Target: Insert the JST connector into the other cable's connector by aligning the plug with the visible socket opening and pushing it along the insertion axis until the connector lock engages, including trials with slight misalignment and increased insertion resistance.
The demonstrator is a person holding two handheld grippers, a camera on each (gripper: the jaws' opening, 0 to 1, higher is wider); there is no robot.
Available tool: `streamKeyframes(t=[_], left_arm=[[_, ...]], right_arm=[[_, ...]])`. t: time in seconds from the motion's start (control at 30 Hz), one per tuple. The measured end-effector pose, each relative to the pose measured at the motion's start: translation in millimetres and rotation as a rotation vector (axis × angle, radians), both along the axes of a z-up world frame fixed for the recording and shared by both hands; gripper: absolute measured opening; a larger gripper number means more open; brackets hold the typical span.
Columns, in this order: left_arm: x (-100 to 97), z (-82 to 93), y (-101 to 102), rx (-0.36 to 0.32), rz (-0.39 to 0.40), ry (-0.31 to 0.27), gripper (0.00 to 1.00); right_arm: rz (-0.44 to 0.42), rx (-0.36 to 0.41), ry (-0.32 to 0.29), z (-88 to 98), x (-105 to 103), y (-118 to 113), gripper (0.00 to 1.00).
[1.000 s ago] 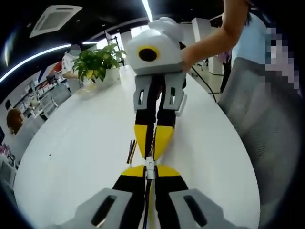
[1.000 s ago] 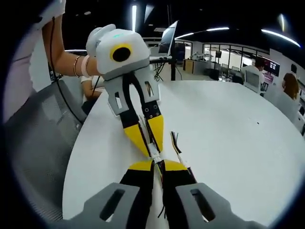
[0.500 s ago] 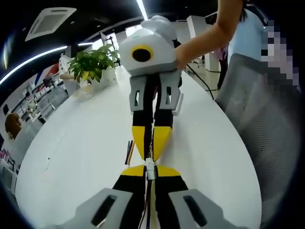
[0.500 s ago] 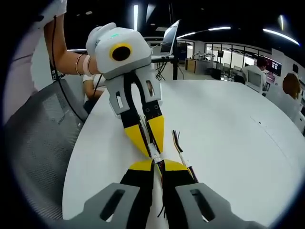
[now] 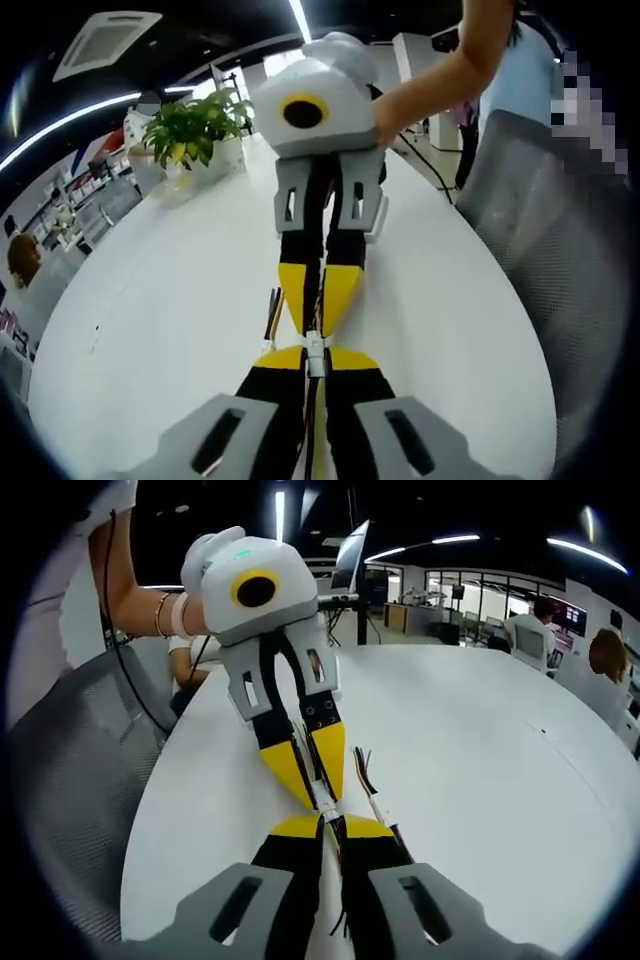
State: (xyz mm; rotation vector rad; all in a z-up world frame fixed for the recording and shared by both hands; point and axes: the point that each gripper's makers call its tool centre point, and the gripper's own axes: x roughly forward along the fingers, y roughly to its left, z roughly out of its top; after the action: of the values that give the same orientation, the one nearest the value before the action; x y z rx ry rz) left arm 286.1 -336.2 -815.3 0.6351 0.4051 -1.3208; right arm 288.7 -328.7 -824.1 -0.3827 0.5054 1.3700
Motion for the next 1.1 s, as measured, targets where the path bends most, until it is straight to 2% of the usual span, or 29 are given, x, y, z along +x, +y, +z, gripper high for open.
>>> streamKeyframes(t=[0.27,0.63,1.1], left_arm=[[7.3,-12.9,-4,0.005,0.000,0.009,0.00],[7.5,-27.1,-4,0.000,0.004,0.027,0.00],[7.2,-29.6,-7,-0.014,0.002,0.022,0.00]], right_arm=[[0.004,-0.015,0.012,-13.8,9,-3,0.02],[0.004,-0.018,0.031,-20.8,2,-3,0.03],[0.013,-0.017,0.020,-22.0,-2,-6,0.03]])
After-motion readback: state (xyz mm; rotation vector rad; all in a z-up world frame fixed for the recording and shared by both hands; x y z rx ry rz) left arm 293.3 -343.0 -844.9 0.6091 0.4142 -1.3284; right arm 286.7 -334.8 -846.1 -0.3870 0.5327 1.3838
